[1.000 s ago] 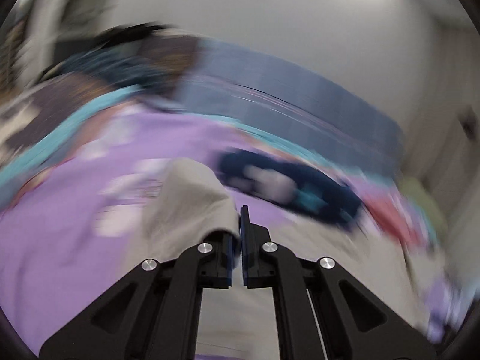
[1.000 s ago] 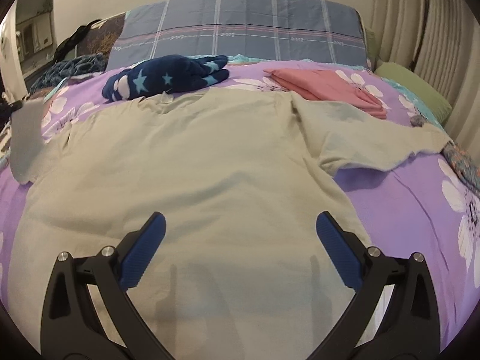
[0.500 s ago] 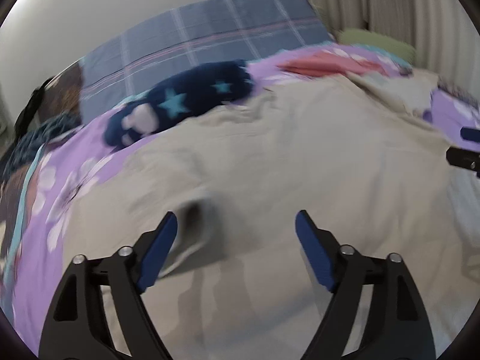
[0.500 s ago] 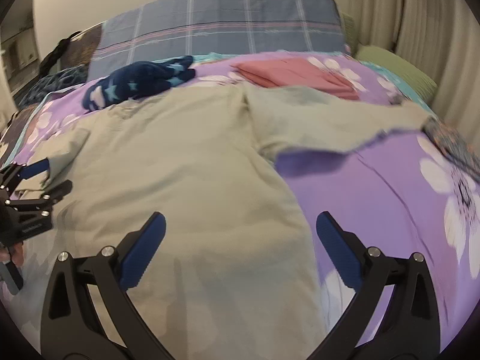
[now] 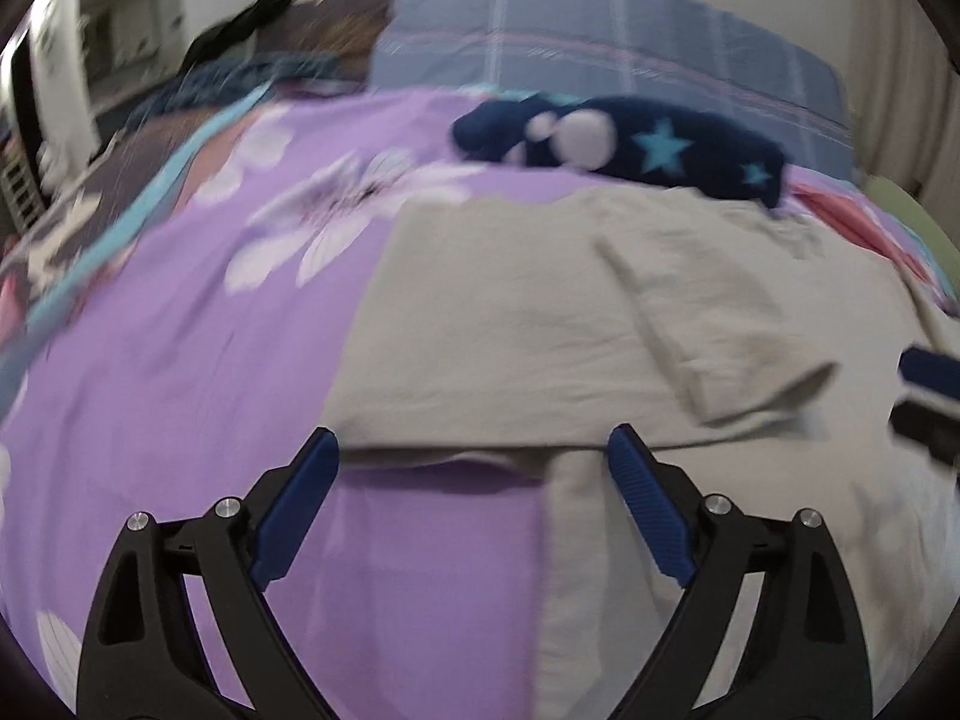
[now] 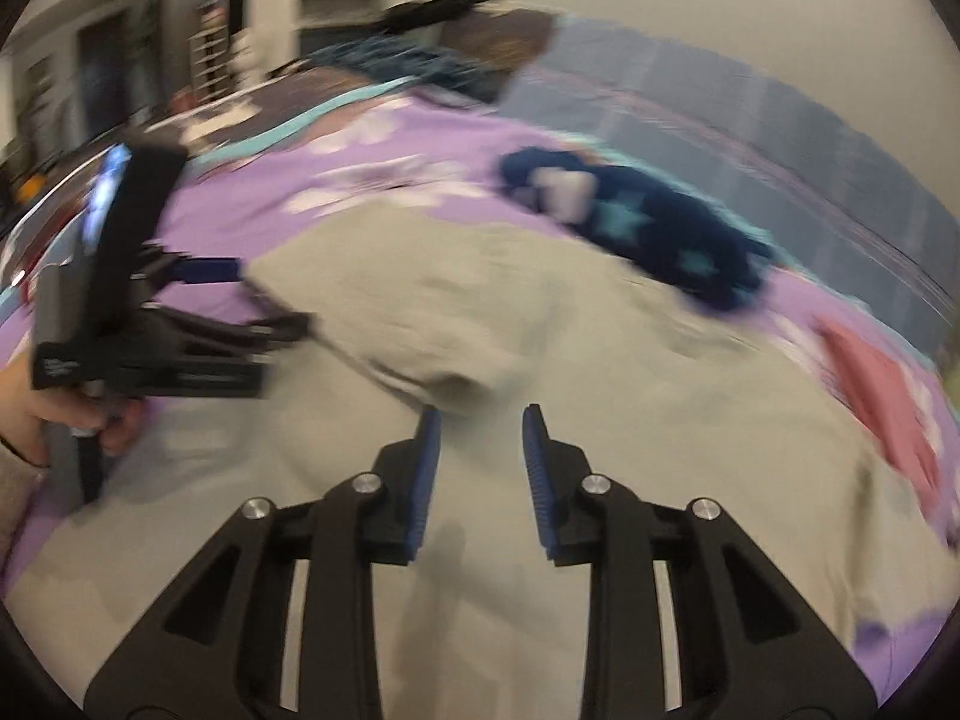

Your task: Fold small clothes

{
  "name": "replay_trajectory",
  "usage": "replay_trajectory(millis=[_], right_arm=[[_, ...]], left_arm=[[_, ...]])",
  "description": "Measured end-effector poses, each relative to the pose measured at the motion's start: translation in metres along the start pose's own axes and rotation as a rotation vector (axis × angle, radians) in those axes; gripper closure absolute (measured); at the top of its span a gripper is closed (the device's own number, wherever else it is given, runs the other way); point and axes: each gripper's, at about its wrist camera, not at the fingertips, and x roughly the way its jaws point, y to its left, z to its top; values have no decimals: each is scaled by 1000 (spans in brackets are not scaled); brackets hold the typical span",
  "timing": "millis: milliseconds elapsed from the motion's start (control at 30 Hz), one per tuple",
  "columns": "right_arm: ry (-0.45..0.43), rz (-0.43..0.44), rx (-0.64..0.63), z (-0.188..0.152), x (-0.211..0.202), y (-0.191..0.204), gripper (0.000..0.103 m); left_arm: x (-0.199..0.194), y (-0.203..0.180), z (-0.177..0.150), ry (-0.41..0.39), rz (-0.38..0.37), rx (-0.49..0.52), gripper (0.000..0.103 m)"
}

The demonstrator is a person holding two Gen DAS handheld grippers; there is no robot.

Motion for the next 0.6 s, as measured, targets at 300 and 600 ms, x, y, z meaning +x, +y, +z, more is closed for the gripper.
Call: replay_trajectory(millis=[300,600], right_arm=[[131,1,-32,24,69,30,75],[163,22,105,21,76,-2,97]], left_arm=[[6,10,-3,20,-62,-52,12],[7,13,-4,29,-59,-65,11]])
